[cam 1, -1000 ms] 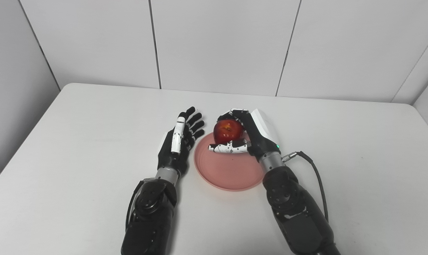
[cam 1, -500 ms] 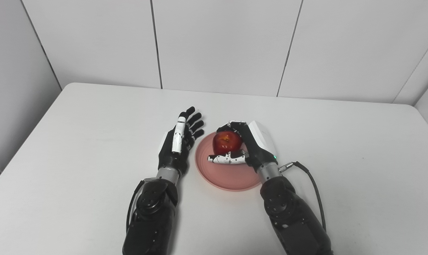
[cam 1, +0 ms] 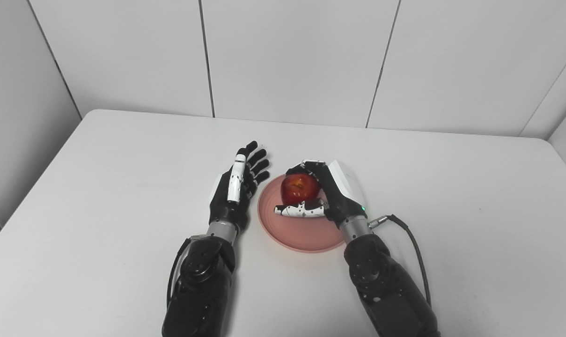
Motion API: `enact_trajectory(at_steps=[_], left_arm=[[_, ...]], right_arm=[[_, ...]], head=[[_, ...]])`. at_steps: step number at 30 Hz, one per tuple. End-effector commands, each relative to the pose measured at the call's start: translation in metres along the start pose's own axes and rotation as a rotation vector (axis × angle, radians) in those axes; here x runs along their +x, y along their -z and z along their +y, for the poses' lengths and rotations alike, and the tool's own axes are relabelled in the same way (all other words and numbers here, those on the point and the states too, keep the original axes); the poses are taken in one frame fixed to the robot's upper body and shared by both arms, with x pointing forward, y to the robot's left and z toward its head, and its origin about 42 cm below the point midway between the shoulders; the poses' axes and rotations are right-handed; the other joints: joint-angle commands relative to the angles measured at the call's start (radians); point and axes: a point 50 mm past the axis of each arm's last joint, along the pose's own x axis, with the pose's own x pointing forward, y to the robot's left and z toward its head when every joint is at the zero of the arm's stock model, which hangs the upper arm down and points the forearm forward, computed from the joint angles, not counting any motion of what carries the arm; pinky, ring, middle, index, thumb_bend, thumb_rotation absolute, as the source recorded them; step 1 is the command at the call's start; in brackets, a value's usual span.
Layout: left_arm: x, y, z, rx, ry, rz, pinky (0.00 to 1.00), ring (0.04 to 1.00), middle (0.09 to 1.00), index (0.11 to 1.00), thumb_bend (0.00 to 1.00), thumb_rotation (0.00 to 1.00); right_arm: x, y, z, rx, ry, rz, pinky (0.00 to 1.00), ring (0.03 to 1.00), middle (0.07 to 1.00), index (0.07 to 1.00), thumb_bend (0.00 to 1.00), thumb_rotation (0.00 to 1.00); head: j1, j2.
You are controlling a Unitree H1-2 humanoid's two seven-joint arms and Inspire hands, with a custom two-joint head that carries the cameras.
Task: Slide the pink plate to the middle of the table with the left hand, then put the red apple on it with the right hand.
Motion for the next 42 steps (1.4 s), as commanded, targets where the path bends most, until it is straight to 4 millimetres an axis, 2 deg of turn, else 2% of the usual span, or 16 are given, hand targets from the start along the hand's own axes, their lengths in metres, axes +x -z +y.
enact_trajectory(at_steps=[1, 6, 7, 8, 9, 13, 18, 29, 37, 42], left_arm=[[-0.001, 0.003, 0.000, 0.006, -0.009, 0.022, 0.87, 0.885, 0.893, 0.887, 0.37, 1.00], [-0.001, 0.003, 0.001, 0.010, -0.005, 0.025, 0.88, 0.887, 0.896, 0.890, 0.37, 1.00], [-0.001, 0.003, 0.001, 0.011, -0.005, 0.025, 0.87, 0.886, 0.895, 0.888, 0.38, 1.00], [-0.001, 0.003, 0.001, 0.012, -0.006, 0.025, 0.87, 0.884, 0.894, 0.887, 0.38, 1.00], [-0.002, 0.003, 0.001, 0.013, -0.006, 0.024, 0.87, 0.882, 0.892, 0.885, 0.38, 1.00], [-0.002, 0.002, 0.001, 0.017, -0.005, 0.023, 0.86, 0.880, 0.891, 0.883, 0.38, 1.00], [-0.001, 0.002, 0.001, 0.012, -0.003, 0.021, 0.86, 0.878, 0.887, 0.885, 0.37, 1.00], [0.000, 0.002, 0.002, 0.005, -0.004, 0.017, 0.85, 0.881, 0.886, 0.887, 0.35, 1.00], [0.000, 0.003, 0.002, 0.002, -0.010, 0.021, 0.84, 0.874, 0.883, 0.886, 0.35, 1.00], [0.000, 0.003, 0.003, 0.001, -0.010, 0.025, 0.85, 0.873, 0.882, 0.885, 0.36, 1.00]], right_arm=[[0.004, -0.011, -0.002, 0.004, 0.024, -0.056, 0.33, 0.400, 0.475, 0.486, 0.52, 0.13], [0.001, -0.010, -0.002, -0.016, 0.037, -0.058, 0.35, 0.425, 0.500, 0.488, 0.52, 0.14], [0.001, -0.010, -0.002, -0.023, 0.039, -0.057, 0.37, 0.452, 0.528, 0.489, 0.52, 0.15], [0.000, -0.011, -0.003, -0.031, 0.039, -0.059, 0.39, 0.469, 0.545, 0.509, 0.59, 0.16], [0.000, -0.011, -0.003, -0.037, 0.039, -0.059, 0.41, 0.488, 0.564, 0.564, 0.78, 0.20], [-0.003, -0.011, -0.004, -0.063, 0.030, -0.060, 0.46, 0.534, 0.600, 0.614, 0.90, 0.28], [-0.004, -0.012, -0.005, -0.074, 0.013, -0.059, 0.56, 0.637, 0.687, 0.695, 0.99, 0.36], [-0.005, -0.013, -0.009, -0.078, -0.003, -0.072, 0.72, 0.781, 0.802, 0.823, 1.00, 0.47], [-0.006, -0.015, -0.012, -0.080, 0.010, -0.069, 0.78, 0.865, 0.886, 0.903, 1.00, 0.50], [-0.006, -0.016, -0.014, -0.078, 0.029, -0.083, 0.79, 0.879, 0.901, 0.924, 1.00, 0.51]], head=[[0.000, -0.001], [-0.002, 0.001], [-0.002, 0.001], [-0.002, 0.001], [-0.002, 0.001], [-0.002, 0.001], [-0.003, 0.000], [-0.008, -0.001], [-0.014, -0.003], [-0.016, -0.005]])
